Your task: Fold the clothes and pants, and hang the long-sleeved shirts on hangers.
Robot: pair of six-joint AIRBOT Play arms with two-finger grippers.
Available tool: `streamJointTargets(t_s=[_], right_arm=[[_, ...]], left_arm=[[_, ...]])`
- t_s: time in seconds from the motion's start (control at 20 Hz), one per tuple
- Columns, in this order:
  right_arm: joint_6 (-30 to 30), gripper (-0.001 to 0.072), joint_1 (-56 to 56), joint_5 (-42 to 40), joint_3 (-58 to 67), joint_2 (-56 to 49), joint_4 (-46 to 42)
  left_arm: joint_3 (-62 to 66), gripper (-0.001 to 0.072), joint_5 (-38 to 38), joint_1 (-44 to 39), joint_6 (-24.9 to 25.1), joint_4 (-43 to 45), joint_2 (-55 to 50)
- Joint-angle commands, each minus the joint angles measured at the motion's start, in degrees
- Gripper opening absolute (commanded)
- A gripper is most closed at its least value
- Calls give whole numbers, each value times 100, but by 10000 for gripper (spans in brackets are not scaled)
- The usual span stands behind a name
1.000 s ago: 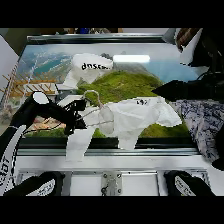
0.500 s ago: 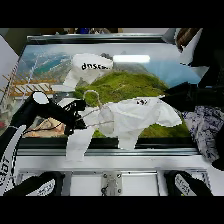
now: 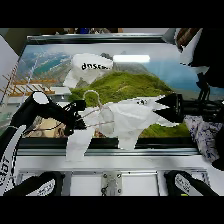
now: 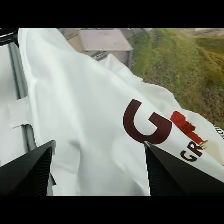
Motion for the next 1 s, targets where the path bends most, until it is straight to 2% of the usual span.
streamJointTargets(t_s=[0.0,0.95], right_arm=[[-503,614,369,-4,-72,-317,96],[-498,614,1569,-496,-72,-664,247]], left_arm=[[-2,19,-4,-2,0,0,0],[0,19,-7,-2,0,0,0]])
